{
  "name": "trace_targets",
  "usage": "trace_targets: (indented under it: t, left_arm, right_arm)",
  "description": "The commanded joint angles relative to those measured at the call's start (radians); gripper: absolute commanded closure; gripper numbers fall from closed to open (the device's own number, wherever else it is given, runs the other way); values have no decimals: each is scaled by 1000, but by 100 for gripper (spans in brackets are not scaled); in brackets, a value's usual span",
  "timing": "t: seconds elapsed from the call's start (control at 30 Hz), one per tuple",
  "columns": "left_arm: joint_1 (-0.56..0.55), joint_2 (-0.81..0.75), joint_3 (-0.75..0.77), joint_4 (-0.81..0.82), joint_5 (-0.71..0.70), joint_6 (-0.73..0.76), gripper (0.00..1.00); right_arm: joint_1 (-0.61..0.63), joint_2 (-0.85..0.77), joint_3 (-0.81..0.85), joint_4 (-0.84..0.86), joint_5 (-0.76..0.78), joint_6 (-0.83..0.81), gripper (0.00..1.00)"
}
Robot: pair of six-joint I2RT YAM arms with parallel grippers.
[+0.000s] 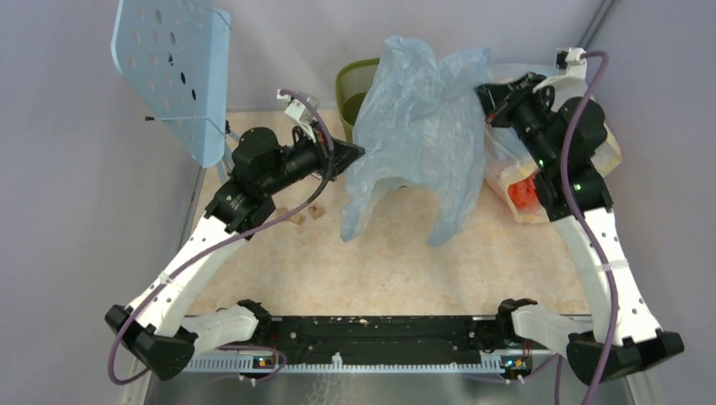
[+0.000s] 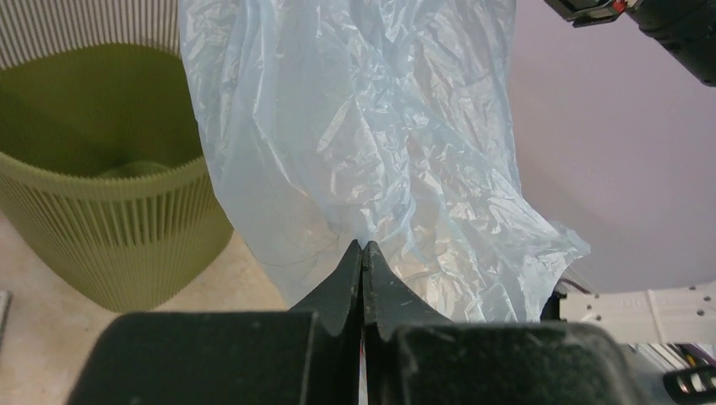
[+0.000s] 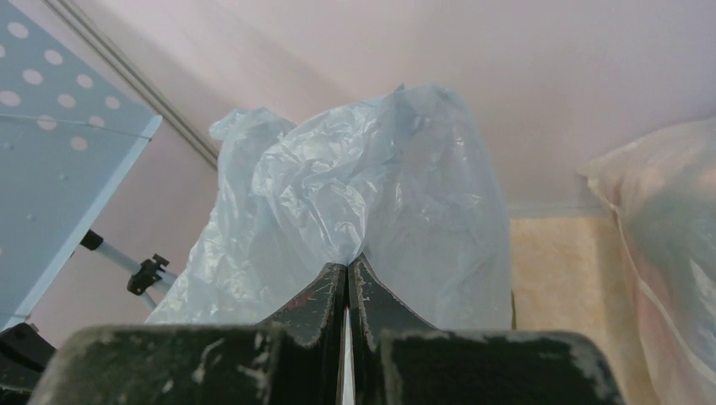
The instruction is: Put the trash bags into the trash bin
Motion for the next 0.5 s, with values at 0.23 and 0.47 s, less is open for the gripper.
trace_targets:
  t: [0.23, 0.47]
  left_arm:
    - [74, 204, 244, 28, -92, 44, 100]
    - [105, 238, 281, 56, -67, 23, 100]
  right_arm:
    - [13, 367, 302, 87, -131, 22, 100]
    - [140, 613, 576, -64, -61, -92, 100]
